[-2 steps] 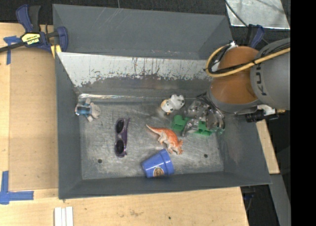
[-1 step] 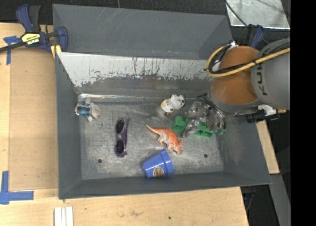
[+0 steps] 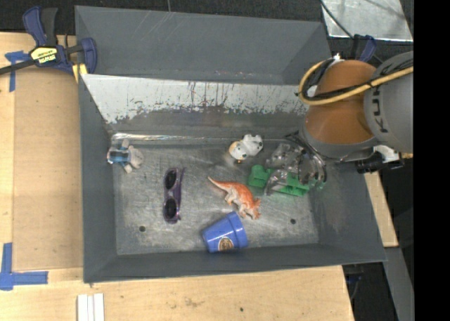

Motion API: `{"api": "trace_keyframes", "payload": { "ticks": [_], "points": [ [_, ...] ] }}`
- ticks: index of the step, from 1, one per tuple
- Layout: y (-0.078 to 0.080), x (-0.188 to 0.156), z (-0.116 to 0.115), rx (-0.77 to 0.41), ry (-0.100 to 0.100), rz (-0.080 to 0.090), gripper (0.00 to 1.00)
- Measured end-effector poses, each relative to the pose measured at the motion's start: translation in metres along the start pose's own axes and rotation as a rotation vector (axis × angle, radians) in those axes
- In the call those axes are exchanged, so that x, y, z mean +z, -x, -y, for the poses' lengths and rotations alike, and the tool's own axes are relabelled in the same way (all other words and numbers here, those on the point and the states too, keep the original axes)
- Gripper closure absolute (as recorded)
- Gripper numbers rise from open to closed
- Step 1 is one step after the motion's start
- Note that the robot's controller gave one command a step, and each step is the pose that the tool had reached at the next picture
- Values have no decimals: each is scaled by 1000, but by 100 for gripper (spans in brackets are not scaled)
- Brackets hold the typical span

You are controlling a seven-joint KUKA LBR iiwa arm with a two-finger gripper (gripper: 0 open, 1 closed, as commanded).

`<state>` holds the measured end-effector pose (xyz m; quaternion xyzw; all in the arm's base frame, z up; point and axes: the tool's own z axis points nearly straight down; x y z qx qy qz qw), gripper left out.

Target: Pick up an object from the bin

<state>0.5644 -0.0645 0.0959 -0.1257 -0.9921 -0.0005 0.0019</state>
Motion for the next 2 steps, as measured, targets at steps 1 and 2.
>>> {"api": "trace_keyframes", "payload": {
  "ticks": [1,2],
  "points": [
    [1,-23,0,0,0,1,100],
    [2,-45,0,0,0,5,100]
  ]
}}
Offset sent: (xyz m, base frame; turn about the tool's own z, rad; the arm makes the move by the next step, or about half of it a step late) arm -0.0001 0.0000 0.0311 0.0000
